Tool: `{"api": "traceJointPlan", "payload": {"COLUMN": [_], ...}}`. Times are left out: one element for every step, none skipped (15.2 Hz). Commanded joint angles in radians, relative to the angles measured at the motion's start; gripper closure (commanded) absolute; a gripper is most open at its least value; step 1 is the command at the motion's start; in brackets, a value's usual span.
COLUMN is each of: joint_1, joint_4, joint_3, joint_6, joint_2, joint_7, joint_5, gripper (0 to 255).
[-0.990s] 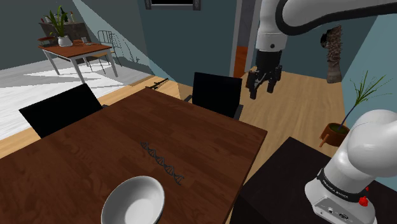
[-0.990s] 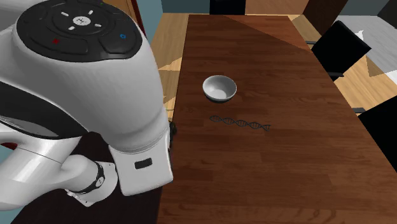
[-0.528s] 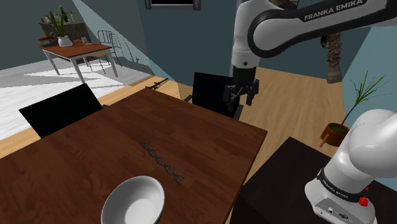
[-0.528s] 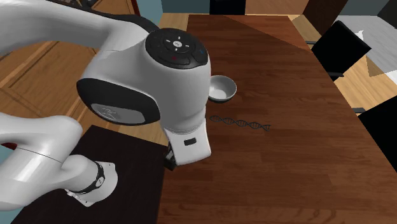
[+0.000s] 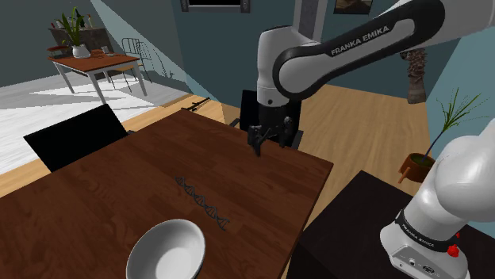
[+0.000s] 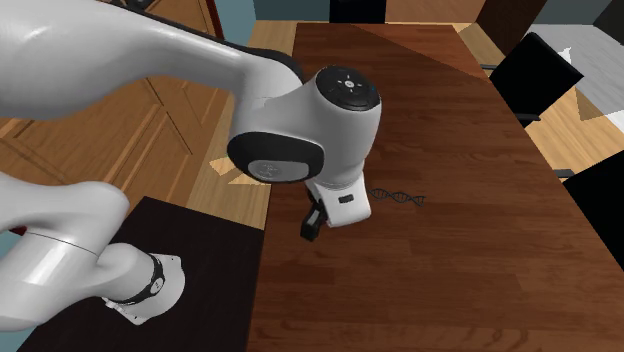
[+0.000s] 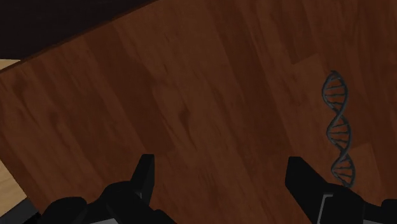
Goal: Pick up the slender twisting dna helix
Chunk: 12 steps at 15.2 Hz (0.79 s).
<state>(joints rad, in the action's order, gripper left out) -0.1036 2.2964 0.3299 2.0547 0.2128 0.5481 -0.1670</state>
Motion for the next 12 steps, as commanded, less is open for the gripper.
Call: {"api": "traceJointPlan", "payload": {"joint_1": [-0.006, -0.010, -0.015, -0.020, -0.026, -0.033, -0.041, -0.050, -0.061, -0.072, -0.085, -0.099], "joint_4": [-0.043, -0.064, -0.086, -0.109, -0.134, -0.160, -0.188, -0.217, -0.247, -0.278, -0.311, -0.346], "joint_3": [0.026, 0.037, 0.047, 0.056, 0.063, 0.070, 0.075, 0.078, 0.080, 0.081, 0.080, 0.078], "joint_6": [0.041, 0.058, 0.075, 0.090, 0.104, 0.116, 0.128, 0.138, 0.146, 0.153, 0.159, 0.163], "joint_2": [-0.078, -0.114, -0.151, -0.189, -0.226, -0.265, -0.303, -0.342, -0.380, -0.419, -0.458, -0.497], "joint_7": [0.045, 0.067, 0.089, 0.112, 0.135, 0.158, 0.182, 0.205, 0.228, 0.250, 0.271, 0.292], "joint_5": [0.016, 0.027, 0.039, 0.053, 0.068, 0.084, 0.101, 0.119, 0.138, 0.156, 0.174, 0.191], "gripper": [0, 0, 0, 0, 0, 0, 0, 0, 0, 0, 0, 0]}}
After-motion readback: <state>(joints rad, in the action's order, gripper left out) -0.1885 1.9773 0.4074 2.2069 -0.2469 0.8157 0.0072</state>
